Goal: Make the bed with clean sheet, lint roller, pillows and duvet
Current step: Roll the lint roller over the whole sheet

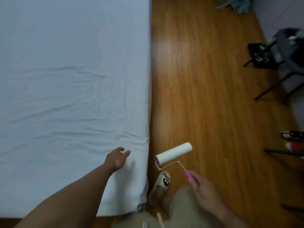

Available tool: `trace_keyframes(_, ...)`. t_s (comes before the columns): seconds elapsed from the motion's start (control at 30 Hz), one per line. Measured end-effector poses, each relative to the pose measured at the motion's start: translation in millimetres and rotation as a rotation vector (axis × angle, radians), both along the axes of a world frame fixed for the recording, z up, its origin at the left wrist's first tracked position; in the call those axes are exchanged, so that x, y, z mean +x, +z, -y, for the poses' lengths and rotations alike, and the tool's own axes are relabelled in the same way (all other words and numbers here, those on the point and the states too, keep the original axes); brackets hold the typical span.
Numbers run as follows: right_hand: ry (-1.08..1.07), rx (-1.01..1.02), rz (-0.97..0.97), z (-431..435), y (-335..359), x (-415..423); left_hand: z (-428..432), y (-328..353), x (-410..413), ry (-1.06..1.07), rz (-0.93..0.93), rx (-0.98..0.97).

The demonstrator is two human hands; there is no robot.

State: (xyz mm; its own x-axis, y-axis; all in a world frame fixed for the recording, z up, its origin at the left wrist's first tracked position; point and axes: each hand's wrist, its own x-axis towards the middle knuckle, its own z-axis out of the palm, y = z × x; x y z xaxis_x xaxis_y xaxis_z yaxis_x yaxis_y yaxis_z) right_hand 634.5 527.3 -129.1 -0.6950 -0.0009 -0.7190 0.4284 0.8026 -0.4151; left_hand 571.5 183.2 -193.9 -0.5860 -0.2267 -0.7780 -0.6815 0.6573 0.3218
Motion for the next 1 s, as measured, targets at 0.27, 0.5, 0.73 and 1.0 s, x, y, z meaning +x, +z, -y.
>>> trace_keyframes(0.27, -0.178, 0.084, -0.005, -127.8, 57.3, -22.5, -53.1, 61.4, 9.6, 0.085, -0.026, 0.122)
trace_keyframes(0.5, -0.072, 0.086, 0.085, -231.5, 65.3, -152.2, -157.6, 87.5, -72.4, 0.195, -0.05, 0.096)
trace_keyframes(0.73, 0.125, -0.01, 0.0, -241.0, 89.9, -365.3, -226.7, 108.6, -182.9, 0.351, -0.121, 0.156)
trace_keyframes(1.0, -0.275, -0.242, 0.088, -199.0, 86.7, -566.1, -194.9, 84.8, -375.5, 0.482, 0.032, 0.252)
